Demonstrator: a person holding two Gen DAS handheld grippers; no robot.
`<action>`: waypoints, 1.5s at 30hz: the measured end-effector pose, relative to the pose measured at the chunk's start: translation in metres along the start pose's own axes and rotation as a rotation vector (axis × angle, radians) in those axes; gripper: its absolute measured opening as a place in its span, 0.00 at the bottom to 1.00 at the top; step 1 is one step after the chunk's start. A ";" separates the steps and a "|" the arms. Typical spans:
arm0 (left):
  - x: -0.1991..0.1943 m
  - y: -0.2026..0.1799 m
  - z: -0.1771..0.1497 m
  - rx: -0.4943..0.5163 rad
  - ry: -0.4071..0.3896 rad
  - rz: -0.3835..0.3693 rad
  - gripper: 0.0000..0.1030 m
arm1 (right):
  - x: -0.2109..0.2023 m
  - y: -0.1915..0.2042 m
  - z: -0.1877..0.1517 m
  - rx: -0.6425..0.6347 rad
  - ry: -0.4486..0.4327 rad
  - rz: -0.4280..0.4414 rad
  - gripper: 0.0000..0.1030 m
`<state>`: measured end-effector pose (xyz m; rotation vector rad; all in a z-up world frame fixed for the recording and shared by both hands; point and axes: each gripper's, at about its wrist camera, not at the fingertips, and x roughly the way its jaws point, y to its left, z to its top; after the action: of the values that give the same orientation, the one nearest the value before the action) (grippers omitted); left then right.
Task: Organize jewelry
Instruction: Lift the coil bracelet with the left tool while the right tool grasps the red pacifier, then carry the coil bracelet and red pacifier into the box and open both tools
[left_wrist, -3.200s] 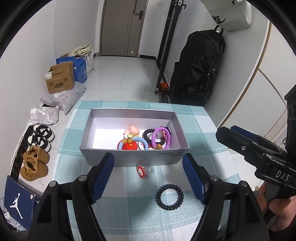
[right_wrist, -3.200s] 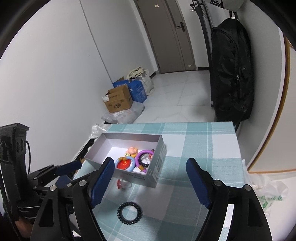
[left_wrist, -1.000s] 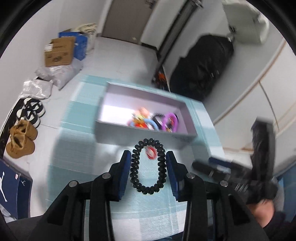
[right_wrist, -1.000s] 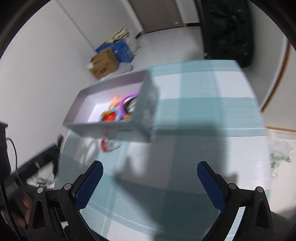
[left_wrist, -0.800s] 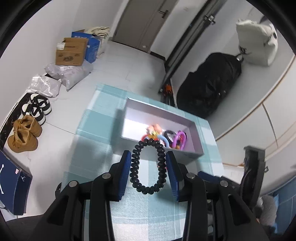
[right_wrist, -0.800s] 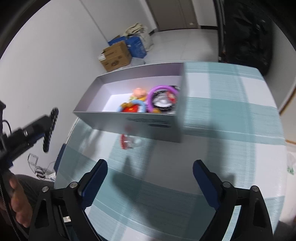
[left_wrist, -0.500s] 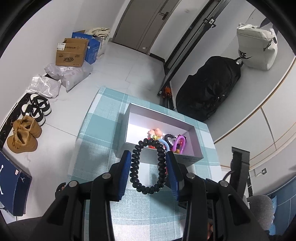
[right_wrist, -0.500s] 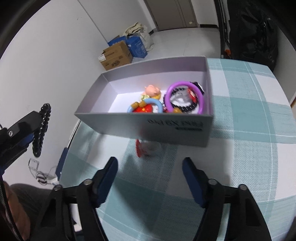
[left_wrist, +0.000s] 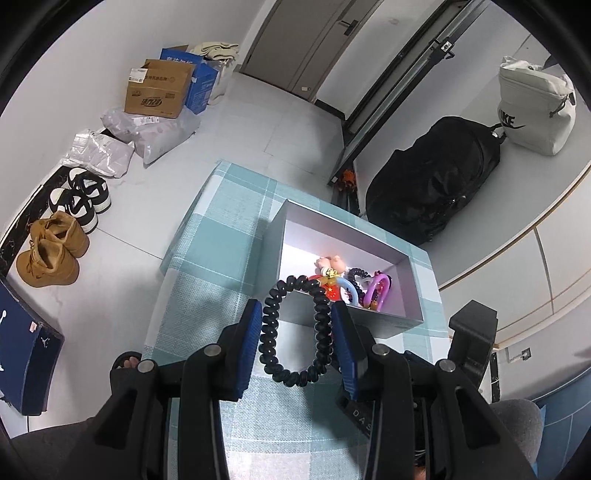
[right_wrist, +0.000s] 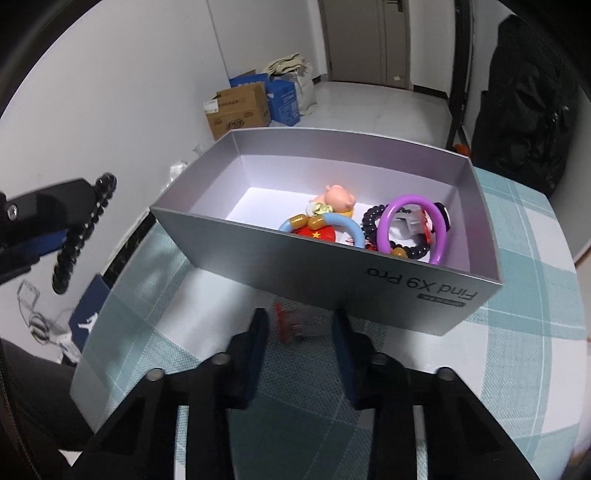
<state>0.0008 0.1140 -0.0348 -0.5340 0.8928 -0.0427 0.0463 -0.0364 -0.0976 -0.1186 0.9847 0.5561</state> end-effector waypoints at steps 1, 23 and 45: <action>0.000 -0.001 -0.001 0.005 0.002 0.001 0.32 | 0.000 -0.001 0.000 -0.003 0.000 0.004 0.28; 0.008 -0.031 -0.008 0.111 -0.026 0.021 0.32 | -0.033 -0.019 -0.003 0.058 -0.012 0.108 0.28; 0.025 -0.070 -0.001 0.159 -0.042 -0.035 0.32 | -0.104 -0.085 0.026 0.215 -0.200 0.183 0.28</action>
<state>0.0289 0.0467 -0.0212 -0.4009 0.8315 -0.1323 0.0637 -0.1407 -0.0111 0.2171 0.8580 0.6129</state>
